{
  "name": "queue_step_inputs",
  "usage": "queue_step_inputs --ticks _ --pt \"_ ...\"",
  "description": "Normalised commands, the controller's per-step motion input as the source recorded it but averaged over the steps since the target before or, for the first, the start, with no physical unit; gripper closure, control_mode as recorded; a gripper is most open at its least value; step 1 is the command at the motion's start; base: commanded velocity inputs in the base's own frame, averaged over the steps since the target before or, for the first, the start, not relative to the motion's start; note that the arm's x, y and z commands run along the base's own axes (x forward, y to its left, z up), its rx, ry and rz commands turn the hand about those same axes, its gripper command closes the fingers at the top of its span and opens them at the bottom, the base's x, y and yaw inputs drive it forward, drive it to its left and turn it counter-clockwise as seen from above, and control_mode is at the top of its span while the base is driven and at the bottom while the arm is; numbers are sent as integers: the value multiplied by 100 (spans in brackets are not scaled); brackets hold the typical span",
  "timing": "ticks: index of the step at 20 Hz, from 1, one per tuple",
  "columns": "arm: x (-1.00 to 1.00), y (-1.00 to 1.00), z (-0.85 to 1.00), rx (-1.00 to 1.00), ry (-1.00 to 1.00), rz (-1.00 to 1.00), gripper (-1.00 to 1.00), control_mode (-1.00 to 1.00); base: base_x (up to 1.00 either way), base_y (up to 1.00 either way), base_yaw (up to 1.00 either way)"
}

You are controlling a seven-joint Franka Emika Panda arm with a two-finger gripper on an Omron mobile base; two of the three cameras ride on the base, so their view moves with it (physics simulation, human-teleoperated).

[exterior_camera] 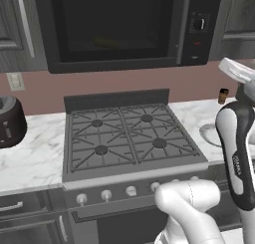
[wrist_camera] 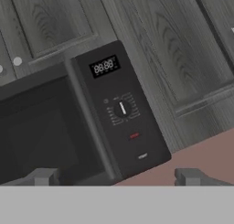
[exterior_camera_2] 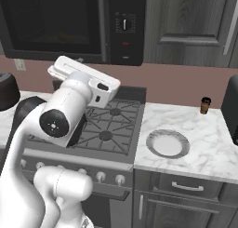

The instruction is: Pick the corn from the counter and place it in the microwave. Then turn on the microwave.

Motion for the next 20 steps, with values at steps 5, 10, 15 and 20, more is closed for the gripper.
queue_step_inputs --ticks 5,10,15,20 --pt "-24 -25 -1 -3 0 0 -100 -100 0 0 0" --pt "-17 -12 -5 -8 0 0 -100 -100 0 0 0" --pt "-2 -1 -13 -5 0 1 -100 -100 0 0 0" --pt "3 0 -22 -3 0 3 -100 -100 0 0 0"
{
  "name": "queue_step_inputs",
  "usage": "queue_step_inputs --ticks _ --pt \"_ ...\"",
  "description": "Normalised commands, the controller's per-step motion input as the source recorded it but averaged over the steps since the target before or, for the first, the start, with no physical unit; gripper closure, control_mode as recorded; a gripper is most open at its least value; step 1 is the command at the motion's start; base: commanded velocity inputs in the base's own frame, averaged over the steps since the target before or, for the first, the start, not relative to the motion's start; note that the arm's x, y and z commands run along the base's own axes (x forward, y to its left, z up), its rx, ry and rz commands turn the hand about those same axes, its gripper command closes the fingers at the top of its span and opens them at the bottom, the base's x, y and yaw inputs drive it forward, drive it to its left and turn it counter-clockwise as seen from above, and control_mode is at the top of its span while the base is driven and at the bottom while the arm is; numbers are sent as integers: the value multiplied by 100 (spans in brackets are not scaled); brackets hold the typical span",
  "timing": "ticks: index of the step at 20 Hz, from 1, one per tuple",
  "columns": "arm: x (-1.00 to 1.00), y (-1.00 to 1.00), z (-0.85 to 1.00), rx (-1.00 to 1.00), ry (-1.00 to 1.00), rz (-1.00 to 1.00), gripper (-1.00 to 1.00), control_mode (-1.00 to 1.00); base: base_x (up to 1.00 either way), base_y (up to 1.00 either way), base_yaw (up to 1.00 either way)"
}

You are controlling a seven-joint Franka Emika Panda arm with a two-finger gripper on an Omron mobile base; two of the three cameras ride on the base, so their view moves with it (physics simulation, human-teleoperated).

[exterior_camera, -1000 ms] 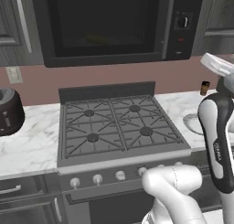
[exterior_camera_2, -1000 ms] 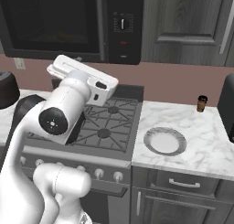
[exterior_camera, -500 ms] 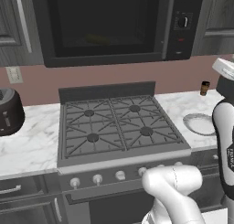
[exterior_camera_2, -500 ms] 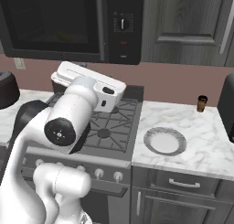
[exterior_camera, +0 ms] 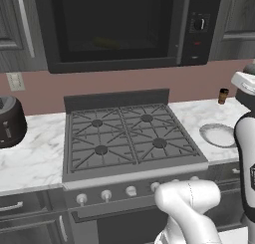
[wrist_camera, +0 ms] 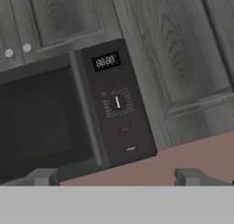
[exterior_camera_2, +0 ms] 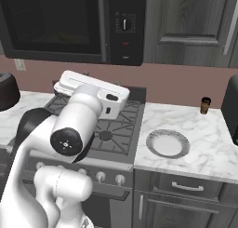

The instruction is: Pick the corn from the counter and place it in the microwave. Then turn on the microwave.

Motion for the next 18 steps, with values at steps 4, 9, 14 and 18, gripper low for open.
queue_step_inputs --ticks 4,9,14,18 --pt "6 0 -18 0 0 2 -100 -100 0 0 0" --pt "4 0 -13 0 0 3 -100 -100 0 0 0" --pt "5 0 -1 0 0 2 -100 -100 0 0 0" --pt "18 -1 0 0 0 1 -100 -100 0 0 0"
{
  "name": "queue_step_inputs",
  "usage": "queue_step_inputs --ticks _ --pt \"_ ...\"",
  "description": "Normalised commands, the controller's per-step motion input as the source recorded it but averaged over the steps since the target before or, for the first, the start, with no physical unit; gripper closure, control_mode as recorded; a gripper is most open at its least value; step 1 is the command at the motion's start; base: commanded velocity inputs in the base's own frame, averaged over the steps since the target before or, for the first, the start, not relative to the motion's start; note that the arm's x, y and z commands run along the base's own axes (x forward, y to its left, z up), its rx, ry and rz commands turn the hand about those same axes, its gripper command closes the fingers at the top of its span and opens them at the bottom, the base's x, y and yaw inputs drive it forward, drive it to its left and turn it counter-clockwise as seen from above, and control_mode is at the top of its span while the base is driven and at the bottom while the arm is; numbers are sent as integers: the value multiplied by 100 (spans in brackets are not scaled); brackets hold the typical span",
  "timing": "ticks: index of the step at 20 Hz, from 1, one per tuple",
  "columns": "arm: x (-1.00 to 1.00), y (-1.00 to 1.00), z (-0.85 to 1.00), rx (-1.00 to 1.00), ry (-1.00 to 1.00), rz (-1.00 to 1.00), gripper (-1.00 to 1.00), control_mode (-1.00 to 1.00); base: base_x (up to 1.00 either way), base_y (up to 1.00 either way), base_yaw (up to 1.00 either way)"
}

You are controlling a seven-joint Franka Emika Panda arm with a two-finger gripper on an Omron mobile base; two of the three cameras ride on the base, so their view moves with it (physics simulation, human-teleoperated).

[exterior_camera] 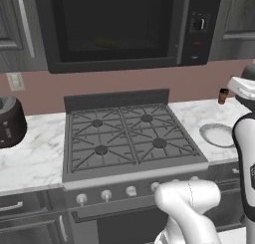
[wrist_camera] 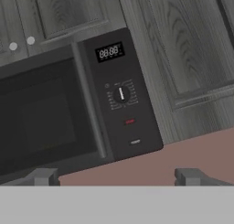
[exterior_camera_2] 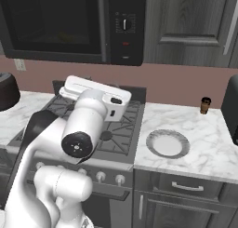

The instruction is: Pick the corn from the counter and place it in the microwave. Then turn on the microwave.

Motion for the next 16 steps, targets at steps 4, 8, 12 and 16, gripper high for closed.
queue_step_inputs --ticks 4,8,12,16 --pt "24 -4 0 0 0 0 -100 -100 0 0 0" --pt "26 -9 0 0 0 0 -100 -100 0 0 0" --pt "15 -8 0 0 0 0 -100 -100 0 0 0" --pt "13 -5 0 0 0 0 -100 -100 0 0 0"
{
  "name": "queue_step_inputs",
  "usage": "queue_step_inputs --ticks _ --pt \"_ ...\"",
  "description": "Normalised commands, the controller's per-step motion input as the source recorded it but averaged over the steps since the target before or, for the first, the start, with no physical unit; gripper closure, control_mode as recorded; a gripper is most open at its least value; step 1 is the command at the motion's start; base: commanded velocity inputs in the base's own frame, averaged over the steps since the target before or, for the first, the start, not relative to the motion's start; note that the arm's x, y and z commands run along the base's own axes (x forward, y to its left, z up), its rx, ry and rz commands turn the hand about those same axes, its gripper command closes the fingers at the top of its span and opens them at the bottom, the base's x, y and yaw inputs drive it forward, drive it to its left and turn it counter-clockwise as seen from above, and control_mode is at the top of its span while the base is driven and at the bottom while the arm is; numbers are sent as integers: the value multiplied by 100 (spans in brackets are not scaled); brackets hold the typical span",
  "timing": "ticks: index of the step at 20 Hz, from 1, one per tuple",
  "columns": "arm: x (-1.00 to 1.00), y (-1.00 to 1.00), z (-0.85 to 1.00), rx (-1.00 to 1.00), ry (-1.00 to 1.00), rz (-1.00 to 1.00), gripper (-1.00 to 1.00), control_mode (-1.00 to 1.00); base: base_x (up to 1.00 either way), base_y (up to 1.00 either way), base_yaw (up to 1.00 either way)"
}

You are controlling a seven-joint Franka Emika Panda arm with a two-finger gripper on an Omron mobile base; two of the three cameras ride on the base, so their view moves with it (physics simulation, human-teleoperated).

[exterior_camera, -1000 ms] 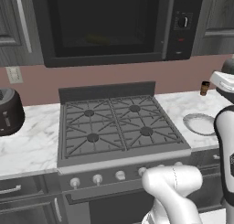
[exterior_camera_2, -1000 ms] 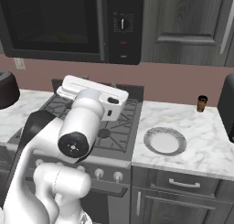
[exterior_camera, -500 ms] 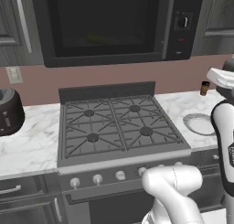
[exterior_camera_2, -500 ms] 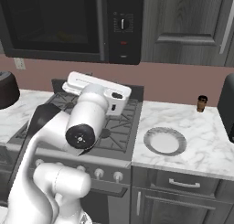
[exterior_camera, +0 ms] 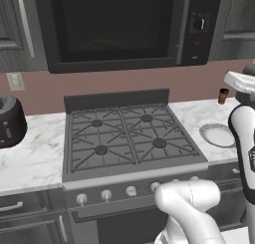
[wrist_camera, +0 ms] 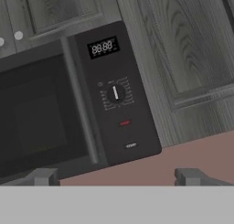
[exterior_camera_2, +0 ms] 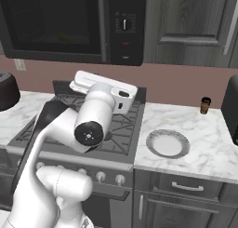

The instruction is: Pick the corn from the counter and place it in the microwave. Then turn on the microwave.

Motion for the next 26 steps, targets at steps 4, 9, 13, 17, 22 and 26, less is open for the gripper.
queue_step_inputs --ticks 4,9,13,17,22,26 --pt "13 -2 -3 0 0 0 -100 -100 0 0 0" --pt "14 -2 -17 -5 0 0 -100 -100 0 0 0" --pt "17 0 -18 -9 0 0 -100 -100 0 0 0" --pt "21 0 -15 -8 0 0 -100 -100 0 0 0" --pt "19 0 -8 -8 0 0 -100 -100 0 0 0" --pt "20 0 -2 -10 0 0 -100 -100 0 0 0"
